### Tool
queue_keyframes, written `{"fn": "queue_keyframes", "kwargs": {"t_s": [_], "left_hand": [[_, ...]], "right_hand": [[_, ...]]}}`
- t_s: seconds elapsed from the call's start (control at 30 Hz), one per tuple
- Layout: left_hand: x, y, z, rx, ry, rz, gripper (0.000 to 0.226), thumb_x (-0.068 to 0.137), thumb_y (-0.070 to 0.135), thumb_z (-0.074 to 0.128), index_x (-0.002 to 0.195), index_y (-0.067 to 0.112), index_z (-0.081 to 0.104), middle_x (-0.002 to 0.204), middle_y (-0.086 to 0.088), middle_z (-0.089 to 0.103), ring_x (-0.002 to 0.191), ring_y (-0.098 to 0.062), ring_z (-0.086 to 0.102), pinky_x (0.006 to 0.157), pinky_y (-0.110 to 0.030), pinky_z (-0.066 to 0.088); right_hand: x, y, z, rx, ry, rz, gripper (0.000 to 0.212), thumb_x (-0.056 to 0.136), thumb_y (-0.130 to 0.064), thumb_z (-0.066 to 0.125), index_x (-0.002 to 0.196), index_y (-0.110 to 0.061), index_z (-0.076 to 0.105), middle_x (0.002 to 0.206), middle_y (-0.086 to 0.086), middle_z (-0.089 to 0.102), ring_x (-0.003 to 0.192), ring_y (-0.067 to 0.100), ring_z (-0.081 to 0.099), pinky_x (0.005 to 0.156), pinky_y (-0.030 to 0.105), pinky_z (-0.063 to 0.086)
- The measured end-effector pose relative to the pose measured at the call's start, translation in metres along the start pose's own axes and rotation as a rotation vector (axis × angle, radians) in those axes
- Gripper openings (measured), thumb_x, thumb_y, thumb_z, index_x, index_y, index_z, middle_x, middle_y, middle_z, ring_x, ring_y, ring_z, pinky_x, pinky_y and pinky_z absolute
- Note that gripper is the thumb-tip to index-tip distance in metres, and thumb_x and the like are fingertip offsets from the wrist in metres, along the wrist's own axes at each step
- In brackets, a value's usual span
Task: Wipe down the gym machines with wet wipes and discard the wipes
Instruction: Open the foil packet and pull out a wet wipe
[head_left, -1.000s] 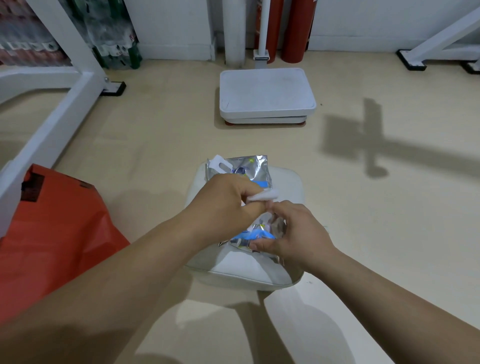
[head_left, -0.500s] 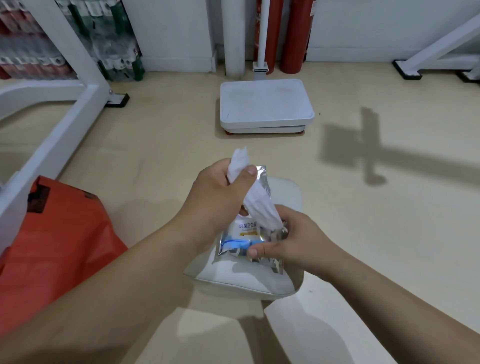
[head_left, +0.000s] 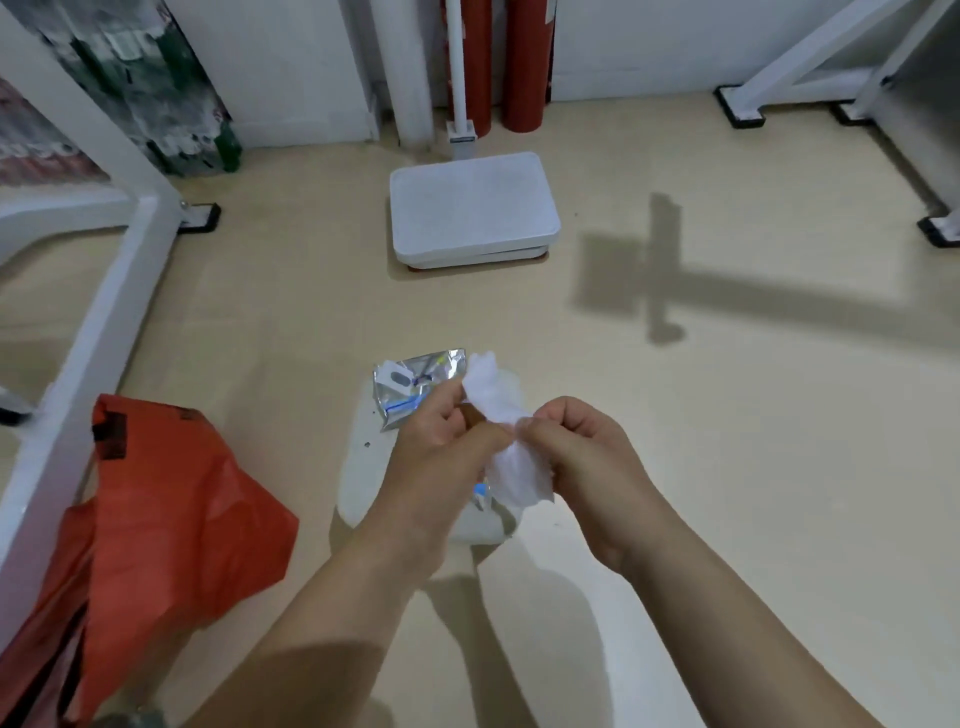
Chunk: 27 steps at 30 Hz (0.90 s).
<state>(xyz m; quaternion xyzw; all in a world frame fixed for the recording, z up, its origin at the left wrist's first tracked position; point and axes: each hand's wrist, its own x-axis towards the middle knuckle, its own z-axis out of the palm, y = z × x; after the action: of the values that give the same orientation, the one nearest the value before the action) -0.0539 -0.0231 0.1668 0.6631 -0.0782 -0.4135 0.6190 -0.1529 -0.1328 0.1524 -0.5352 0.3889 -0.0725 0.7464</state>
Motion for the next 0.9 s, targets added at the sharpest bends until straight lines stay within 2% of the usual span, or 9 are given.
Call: {"fn": "queue_keyframes", "kwargs": {"t_s": [0.13, 0.2, 0.27, 0.37, 0.43, 0.53, 0.67, 0.8, 0.9], "left_hand": [[-0.052, 0.071, 0.040, 0.157, 0.014, -0.023, 0.057, 0.088, -0.001, 0.068, 0.129, 0.038, 0.056, 0.100, 0.001, 0.071, 0.080, -0.008, 0.071, 0.065, -0.014, 0.052], [-0.079, 0.113, 0.058, 0.219, 0.030, 0.002, 0.059, 0.087, 0.007, 0.073, 0.130, 0.044, 0.054, 0.105, 0.003, 0.067, 0.086, -0.016, 0.072, 0.070, -0.023, 0.057], [-0.110, 0.156, 0.076, 0.237, 0.040, 0.029, 0.050, 0.087, 0.013, 0.075, 0.120, 0.046, 0.058, 0.105, 0.006, 0.066, 0.081, -0.019, 0.072, 0.070, -0.033, 0.060], [-0.154, 0.221, 0.098, 0.317, 0.073, 0.103, 0.023, 0.087, 0.021, 0.076, 0.098, 0.038, 0.063, 0.080, 0.013, 0.063, 0.055, -0.015, 0.056, 0.050, -0.021, 0.045], [-0.182, 0.262, 0.109, 0.374, 0.090, 0.144, 0.011, 0.089, 0.026, 0.076, 0.091, 0.032, 0.066, 0.062, 0.012, 0.054, 0.049, -0.010, 0.044, 0.047, -0.016, 0.036], [-0.228, 0.321, 0.117, 0.416, 0.100, 0.199, 0.008, 0.089, 0.023, 0.074, 0.083, 0.026, 0.071, 0.063, 0.013, 0.061, 0.054, -0.004, 0.051, 0.051, -0.012, 0.038], [-0.286, 0.384, 0.118, 0.415, 0.087, 0.185, 0.016, 0.087, 0.013, 0.071, 0.075, 0.021, 0.077, 0.081, 0.013, 0.074, 0.084, 0.002, 0.067, 0.072, -0.009, 0.045], [-0.343, 0.422, 0.109, 0.355, 0.172, 0.136, 0.019, 0.088, 0.014, 0.069, 0.074, 0.023, 0.078, 0.078, 0.008, 0.075, 0.073, -0.006, 0.067, 0.060, -0.014, 0.049], [-0.386, 0.428, 0.105, 0.341, 0.221, 0.179, 0.011, 0.088, 0.019, 0.075, 0.082, 0.027, 0.078, 0.091, 0.013, 0.074, 0.073, -0.005, 0.066, 0.061, -0.013, 0.048]], "right_hand": [[-0.072, -0.055, -0.010, 0.132, 0.115, 0.084, 0.020, 0.091, -0.019, 0.067, 0.079, -0.014, 0.053, 0.077, 0.007, 0.049, 0.076, 0.024, 0.043, 0.062, 0.033, 0.033], [-0.105, -0.095, -0.012, 0.128, 0.156, 0.092, 0.022, 0.096, -0.017, 0.064, 0.078, -0.017, 0.052, 0.079, 0.007, 0.052, 0.077, 0.024, 0.046, 0.063, 0.034, 0.034], [-0.137, -0.144, -0.014, 0.094, 0.193, 0.073, 0.021, 0.095, -0.015, 0.063, 0.077, -0.018, 0.053, 0.082, 0.005, 0.056, 0.078, 0.023, 0.051, 0.066, 0.033, 0.036], [-0.187, -0.224, -0.014, 0.036, 0.234, 0.021, 0.016, 0.088, -0.020, 0.067, 0.077, -0.019, 0.056, 0.081, 0.002, 0.054, 0.077, 0.019, 0.049, 0.063, 0.031, 0.034], [-0.222, -0.276, -0.011, -0.006, 0.230, -0.005, 0.015, 0.081, -0.028, 0.068, 0.075, -0.021, 0.056, 0.078, 0.001, 0.053, 0.075, 0.018, 0.048, 0.063, 0.031, 0.033], [-0.271, -0.337, -0.006, -0.080, 0.205, -0.026, 0.021, 0.092, -0.021, 0.068, 0.076, -0.019, 0.055, 0.074, 0.001, 0.057, 0.071, 0.015, 0.052, 0.067, 0.031, 0.037], [-0.328, -0.396, -0.002, -0.220, 0.113, -0.048, 0.021, 0.097, -0.013, 0.061, 0.081, -0.011, 0.048, 0.071, 0.003, 0.054, 0.063, 0.014, 0.046, 0.055, 0.026, 0.032], [-0.377, -0.432, 0.003, -0.306, 0.001, -0.108, 0.021, 0.095, -0.011, 0.059, 0.077, -0.012, 0.047, 0.069, -0.002, 0.051, 0.062, 0.014, 0.044, 0.052, 0.025, 0.032], [-0.402, -0.443, 0.014, -0.272, -0.091, -0.127, 0.019, 0.095, -0.013, 0.063, 0.079, -0.011, 0.052, 0.075, -0.001, 0.056, 0.068, 0.016, 0.051, 0.059, 0.028, 0.036]]}}
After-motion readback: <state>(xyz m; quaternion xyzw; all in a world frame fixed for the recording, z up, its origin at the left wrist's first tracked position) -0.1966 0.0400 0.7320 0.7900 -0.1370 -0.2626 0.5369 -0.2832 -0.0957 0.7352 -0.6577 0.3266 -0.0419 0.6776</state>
